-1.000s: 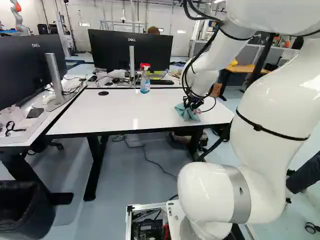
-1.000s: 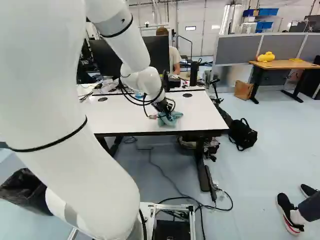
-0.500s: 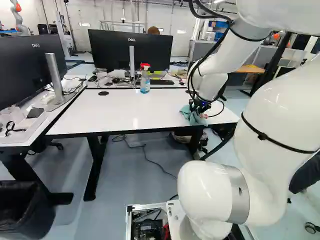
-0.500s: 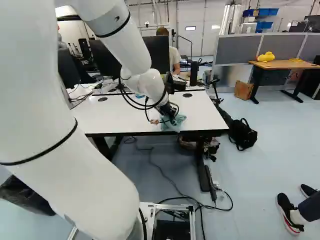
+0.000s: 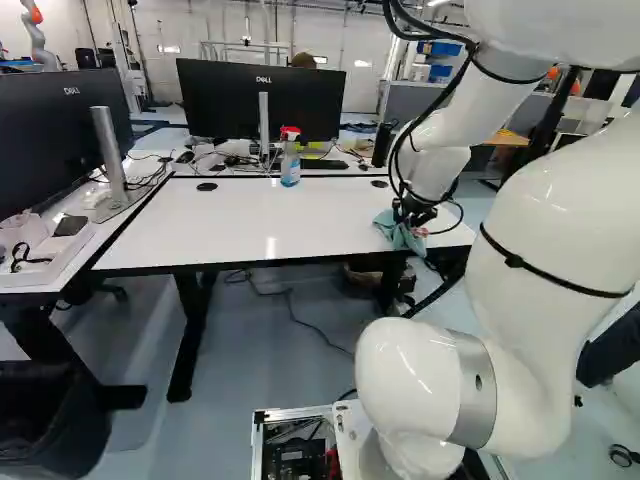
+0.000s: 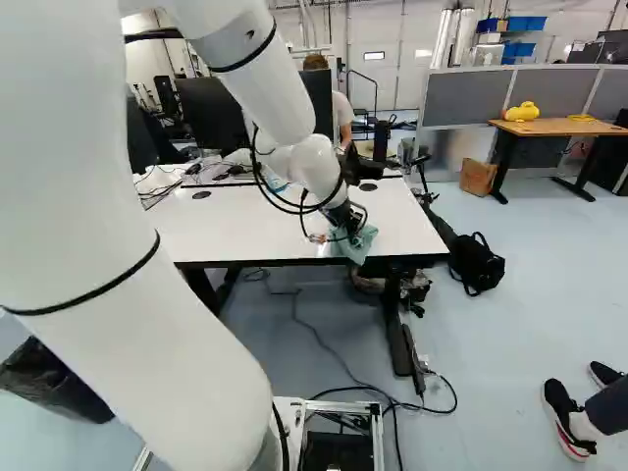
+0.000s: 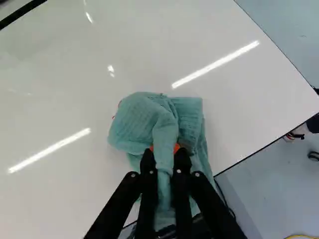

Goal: Clean the table with the green towel

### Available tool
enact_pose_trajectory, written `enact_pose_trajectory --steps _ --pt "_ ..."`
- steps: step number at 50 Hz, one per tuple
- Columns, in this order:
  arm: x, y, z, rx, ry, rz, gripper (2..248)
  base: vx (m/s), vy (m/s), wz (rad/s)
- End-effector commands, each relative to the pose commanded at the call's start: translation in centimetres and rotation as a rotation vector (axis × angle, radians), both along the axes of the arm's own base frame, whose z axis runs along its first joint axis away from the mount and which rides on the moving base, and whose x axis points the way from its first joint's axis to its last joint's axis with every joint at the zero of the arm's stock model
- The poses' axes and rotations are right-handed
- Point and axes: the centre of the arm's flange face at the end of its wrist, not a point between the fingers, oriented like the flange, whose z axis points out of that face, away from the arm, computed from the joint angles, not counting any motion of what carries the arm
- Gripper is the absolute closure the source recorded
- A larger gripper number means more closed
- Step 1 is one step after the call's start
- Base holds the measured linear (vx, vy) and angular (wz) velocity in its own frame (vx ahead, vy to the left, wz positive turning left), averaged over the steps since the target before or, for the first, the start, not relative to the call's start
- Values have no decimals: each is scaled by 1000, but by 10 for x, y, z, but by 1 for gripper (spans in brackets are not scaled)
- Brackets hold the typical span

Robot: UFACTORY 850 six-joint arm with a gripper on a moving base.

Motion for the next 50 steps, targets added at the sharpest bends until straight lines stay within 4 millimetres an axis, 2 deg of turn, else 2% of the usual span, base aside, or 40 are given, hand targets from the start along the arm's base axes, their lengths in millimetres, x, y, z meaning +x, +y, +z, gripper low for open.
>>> enact_pose_trajectory --steps 16,50 --pt "29 -11 0 -2 -5 1 213 0 0 0" --pt "91 -1 -1 -8 -22 64 213 0 0 0"
